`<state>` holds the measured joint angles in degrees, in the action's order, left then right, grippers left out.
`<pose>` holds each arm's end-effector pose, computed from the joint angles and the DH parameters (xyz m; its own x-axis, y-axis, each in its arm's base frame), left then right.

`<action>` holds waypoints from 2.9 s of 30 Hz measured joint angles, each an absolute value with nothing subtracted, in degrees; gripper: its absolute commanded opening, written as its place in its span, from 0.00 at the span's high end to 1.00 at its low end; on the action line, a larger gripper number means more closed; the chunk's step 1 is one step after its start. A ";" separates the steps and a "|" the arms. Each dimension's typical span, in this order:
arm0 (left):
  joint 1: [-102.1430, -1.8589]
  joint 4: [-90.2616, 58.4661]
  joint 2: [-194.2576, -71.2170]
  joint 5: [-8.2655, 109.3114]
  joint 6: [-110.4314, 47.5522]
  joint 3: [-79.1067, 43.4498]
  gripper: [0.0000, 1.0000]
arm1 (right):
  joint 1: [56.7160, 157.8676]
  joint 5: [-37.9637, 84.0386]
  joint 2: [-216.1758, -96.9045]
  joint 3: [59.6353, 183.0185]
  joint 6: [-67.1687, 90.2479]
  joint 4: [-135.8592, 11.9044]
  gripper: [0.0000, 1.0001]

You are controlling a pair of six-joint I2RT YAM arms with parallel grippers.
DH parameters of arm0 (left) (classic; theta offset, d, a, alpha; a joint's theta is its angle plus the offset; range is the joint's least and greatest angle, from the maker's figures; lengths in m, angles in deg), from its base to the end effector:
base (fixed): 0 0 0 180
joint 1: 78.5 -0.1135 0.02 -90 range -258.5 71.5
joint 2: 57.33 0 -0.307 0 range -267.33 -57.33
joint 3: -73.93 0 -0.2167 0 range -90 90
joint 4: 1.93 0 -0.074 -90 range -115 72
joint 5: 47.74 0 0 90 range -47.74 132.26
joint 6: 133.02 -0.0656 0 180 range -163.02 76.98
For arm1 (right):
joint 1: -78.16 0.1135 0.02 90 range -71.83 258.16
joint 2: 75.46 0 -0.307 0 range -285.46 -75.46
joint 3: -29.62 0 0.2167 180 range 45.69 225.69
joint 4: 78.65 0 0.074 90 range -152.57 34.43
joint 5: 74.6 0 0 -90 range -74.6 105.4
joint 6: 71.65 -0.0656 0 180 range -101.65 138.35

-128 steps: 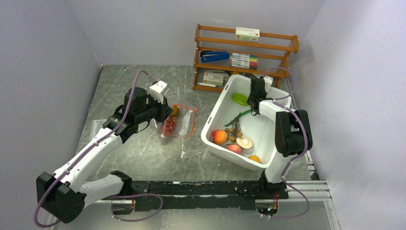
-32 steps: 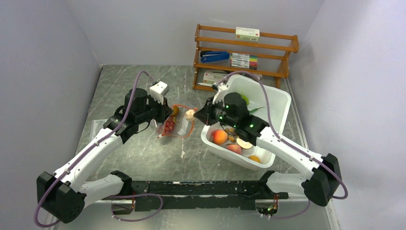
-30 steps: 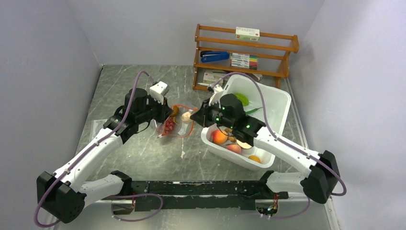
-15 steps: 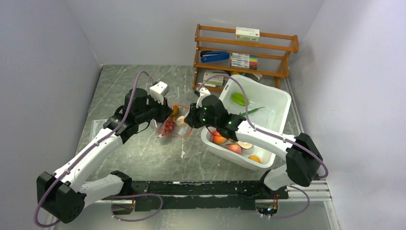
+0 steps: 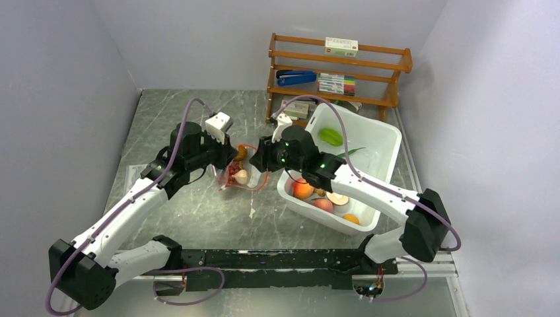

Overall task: Place the food in the zip-top bag and seal the zipper
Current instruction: Place the fake vegetable in the zipper food storage bag, then pick up the fake fruit from the bin.

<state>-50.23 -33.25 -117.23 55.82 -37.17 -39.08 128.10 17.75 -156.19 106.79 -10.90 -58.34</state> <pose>0.1748 -0.1115 0.3493 -0.4257 0.1164 -0.8973 0.6085 0.7708 -0.1887 0.2003 0.2424 0.3466 -0.6127 0.0300 -0.7898 -0.5610 0.6874 0.4613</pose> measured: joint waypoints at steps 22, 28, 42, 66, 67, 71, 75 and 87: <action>-50.23 -33.27 -116.95 55.54 -37.72 -39.08 0.93 | 107.86 6.66 -146.90 109.96 -14.70 -45.54 0.50; -50.23 -33.22 -115.87 55.61 -37.70 -39.08 0.93 | 104.62 2.64 -149.83 108.32 -1.09 -50.45 0.53; -50.23 -32.81 -115.61 56.83 -37.68 -39.13 0.93 | 94.22 10.10 -158.24 101.99 35.11 -58.28 0.48; -50.23 -32.81 -115.07 56.83 -37.70 -39.13 0.93 | 90.87 18.82 -172.84 109.20 56.40 -55.04 0.39; -50.23 -32.81 -115.07 56.83 -37.70 -39.13 0.93 | 90.87 18.71 -173.63 109.20 56.77 -55.50 0.38; -50.23 -32.81 -114.96 56.81 -37.70 -39.13 0.93 | 90.87 17.90 -176.73 109.15 57.95 -56.35 0.34; -50.23 -32.81 -114.96 56.81 -37.70 -39.13 0.93 | 90.87 16.52 -178.59 108.30 58.76 -58.72 0.31; -50.23 -32.81 -114.96 56.81 -37.70 -39.13 0.93 | 91.05 12.33 -180.30 104.37 60.83 -67.52 0.45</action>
